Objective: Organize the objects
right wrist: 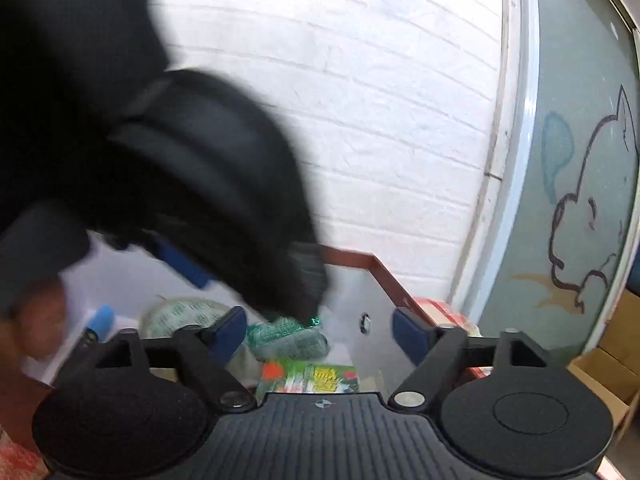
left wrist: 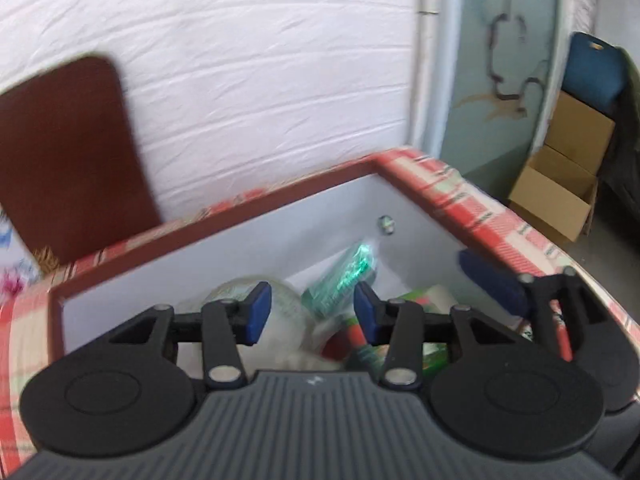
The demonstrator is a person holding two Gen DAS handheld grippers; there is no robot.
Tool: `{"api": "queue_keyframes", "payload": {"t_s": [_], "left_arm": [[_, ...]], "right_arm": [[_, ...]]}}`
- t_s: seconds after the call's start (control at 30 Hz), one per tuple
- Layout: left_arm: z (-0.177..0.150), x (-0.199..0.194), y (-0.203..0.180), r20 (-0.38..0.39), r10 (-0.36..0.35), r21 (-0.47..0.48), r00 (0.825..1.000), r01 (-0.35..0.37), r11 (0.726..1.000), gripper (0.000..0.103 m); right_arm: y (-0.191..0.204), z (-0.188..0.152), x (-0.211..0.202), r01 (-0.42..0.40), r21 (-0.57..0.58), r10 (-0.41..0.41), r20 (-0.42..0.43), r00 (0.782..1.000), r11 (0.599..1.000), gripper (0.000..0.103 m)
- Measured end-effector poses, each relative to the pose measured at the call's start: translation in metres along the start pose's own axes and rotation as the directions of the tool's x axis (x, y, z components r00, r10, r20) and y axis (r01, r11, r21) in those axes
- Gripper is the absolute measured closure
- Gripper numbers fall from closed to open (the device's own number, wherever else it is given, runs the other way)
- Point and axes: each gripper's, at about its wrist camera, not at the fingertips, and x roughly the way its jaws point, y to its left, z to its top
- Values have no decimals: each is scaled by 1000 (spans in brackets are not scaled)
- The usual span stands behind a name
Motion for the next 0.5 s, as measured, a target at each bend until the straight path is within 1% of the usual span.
{"api": "queue_keyframes", "payload": {"t_s": [0.03,0.1,0.13,0.2,0.3,0.33,0.4,0.43,0.5], "left_arm": [[-2,-8,5,17,-21,-19,1000,21,1000,54],[-7,-27,8,63,-5,-14,998,6,1000,54],[-10,-36,8,75,2,-14,997,-1,1000,53],[-18,-54,10,81,3,-26,997,-1,1000,53],[-37,-80,10,78,10,-34,997,-7,999,51],[-46,-89,10,72,23,-35,997,-21,999,51],[-62,-104,15,61,40,-46,997,-37,998,50],[-70,-111,19,54,43,-59,998,-40,997,50],[-84,-122,25,33,58,-75,998,-55,996,49]], "right_arm": [[-4,0,-8,-17,22,16,18,1000,1000,31],[-7,-2,-29,-25,42,23,45,999,999,30],[-7,-4,-39,-22,48,19,56,998,999,30],[-8,-8,-62,-18,90,11,72,997,996,28],[-12,-15,-99,-11,191,-6,87,996,982,24],[-13,-18,-110,-11,227,-8,83,996,974,22],[-12,-26,-128,-24,279,10,53,999,960,22],[-6,-28,-121,-35,290,27,29,999,956,22],[-5,-32,-130,-53,293,59,-14,998,955,22]]}}
